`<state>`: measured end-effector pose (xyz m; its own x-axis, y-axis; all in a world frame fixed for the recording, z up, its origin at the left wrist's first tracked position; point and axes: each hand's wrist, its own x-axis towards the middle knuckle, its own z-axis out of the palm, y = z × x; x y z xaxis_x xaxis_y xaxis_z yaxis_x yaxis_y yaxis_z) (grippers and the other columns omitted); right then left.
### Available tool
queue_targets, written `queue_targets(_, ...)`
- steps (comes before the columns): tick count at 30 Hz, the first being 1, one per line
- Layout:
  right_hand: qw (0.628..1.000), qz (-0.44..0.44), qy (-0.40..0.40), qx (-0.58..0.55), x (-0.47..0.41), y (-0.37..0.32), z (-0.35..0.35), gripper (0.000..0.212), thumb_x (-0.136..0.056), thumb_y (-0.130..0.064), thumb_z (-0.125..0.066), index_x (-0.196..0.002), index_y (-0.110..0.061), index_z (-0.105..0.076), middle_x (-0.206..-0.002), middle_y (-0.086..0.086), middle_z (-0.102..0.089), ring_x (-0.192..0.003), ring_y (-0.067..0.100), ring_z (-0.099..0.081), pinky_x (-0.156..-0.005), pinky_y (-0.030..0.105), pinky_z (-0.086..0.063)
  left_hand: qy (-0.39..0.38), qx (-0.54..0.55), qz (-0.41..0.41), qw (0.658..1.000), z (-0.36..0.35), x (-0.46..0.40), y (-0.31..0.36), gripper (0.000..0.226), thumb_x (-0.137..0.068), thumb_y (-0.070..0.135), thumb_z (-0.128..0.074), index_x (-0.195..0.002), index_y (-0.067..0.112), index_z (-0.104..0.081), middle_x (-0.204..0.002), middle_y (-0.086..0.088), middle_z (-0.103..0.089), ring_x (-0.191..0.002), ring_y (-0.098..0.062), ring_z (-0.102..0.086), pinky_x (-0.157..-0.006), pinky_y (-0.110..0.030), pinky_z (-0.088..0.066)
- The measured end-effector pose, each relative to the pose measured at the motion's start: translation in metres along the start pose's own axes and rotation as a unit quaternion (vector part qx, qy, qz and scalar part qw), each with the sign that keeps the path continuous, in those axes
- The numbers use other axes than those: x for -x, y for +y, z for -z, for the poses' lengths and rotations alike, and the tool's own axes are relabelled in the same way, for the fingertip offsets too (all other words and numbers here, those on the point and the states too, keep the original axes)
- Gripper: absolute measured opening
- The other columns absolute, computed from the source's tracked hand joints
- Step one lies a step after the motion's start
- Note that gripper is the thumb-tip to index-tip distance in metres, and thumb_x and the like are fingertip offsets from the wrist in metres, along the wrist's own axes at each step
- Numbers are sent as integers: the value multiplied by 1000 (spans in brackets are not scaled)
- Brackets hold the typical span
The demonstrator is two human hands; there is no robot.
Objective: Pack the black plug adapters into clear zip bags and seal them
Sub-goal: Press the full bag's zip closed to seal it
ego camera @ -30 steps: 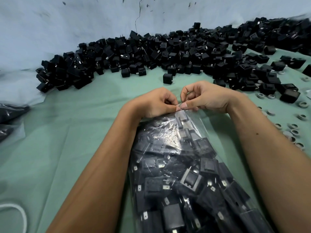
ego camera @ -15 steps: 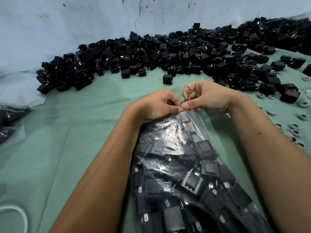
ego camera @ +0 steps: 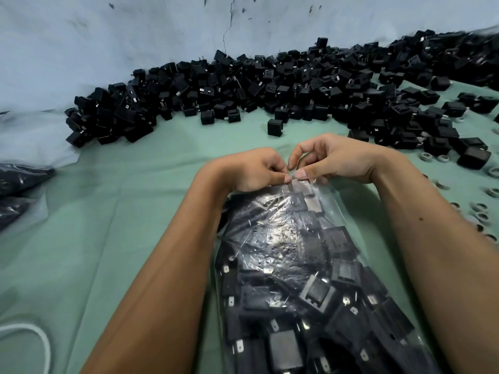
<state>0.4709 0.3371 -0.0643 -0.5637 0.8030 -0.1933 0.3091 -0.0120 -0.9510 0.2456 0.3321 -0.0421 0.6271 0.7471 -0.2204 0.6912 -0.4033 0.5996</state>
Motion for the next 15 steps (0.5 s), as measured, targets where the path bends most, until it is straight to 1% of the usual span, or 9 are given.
queue_targets(3, 1000, 10, 13, 9, -1, 0, -2, 37, -70, -27, -92, -99, -14, -74, -82, 20, -64, -58, 19, -53, -55, 26, -43, 8, 36, 1, 999, -1, -1, -2, 24, -101, 21, -63, -88, 2, -71, -61, 7, -56, -51, -5, -44, -56, -23, -38)
queue_targets(5, 1000, 20, 19, 9, -1, 0, -3, 31, -70, -23, -89, -94, -11, -73, -76, 21, -64, -57, 18, -51, -54, 23, -40, 5, 46, 5, 999, 2, 0, -7, 21, -98, 23, -67, -88, 6, -74, -62, 7, -59, -56, -6, -48, -61, -25, -41)
queue_targets(7, 999, 34, 16, 9, -1, 1, -5, 22, -75, -15, -85, -89, -9, -70, -65, 12, -64, -47, 14, -50, -44, 18, -38, -17, 54, 16, 998, 7, 3, -14, 19, -95, 28, -71, -89, 11, -76, -73, -2, -64, -68, -14, -53, -72, -33, -43)
queue_targets(9, 999, 50, 15, 5, -3, 2, -8, 19, -78, -8, -81, -87, -7, -64, -61, 8, -62, -44, 9, -48, -42, 15, -37, -36, 56, 21, 998, 12, 8, -20, 19, -91, 34, -74, -88, 16, -78, -81, -9, -67, -75, -20, -55, -77, -39, -44)
queue_targets(10, 998, 54, 17, 3, -3, 3, -8, 20, -78, -6, -81, -88, -5, -63, -62, 11, -62, -44, 10, -47, -42, 15, -37, -41, 56, 20, 997, 13, 9, -21, 19, -91, 35, -74, -86, 17, -78, -81, -10, -68, -75, -21, -54, -77, -40, -44)
queue_targets(11, 998, 54, 19, 4, -3, 3, -8, 23, -78, -7, -81, -91, -3, -63, -65, 17, -60, -46, 12, -46, -42, 16, -36, -45, 63, 16, 997, 13, 10, -22, 18, -91, 33, -74, -85, 16, -78, -80, -10, -67, -75, -21, -53, -77, -41, -42)
queue_targets(13, 999, 48, 21, 11, -2, 4, -7, 27, -78, -11, -83, -96, -2, -65, -75, 22, -59, -49, 15, -44, -42, 18, -34, -47, 81, 8, 996, 12, 9, -21, 16, -94, 27, -72, -83, 16, -77, -76, -6, -65, -73, -20, -51, -75, -39, -40)
queue_targets(15, 999, 40, 21, 12, -2, 4, -4, 25, -77, -14, -85, -95, -7, -68, -72, 19, -62, -46, 13, -45, -41, 18, -33, -48, 86, 5, 995, 11, 9, -21, 16, -96, 22, -70, -82, 17, -76, -72, 1, -66, -69, -16, -52, -72, -35, -41)
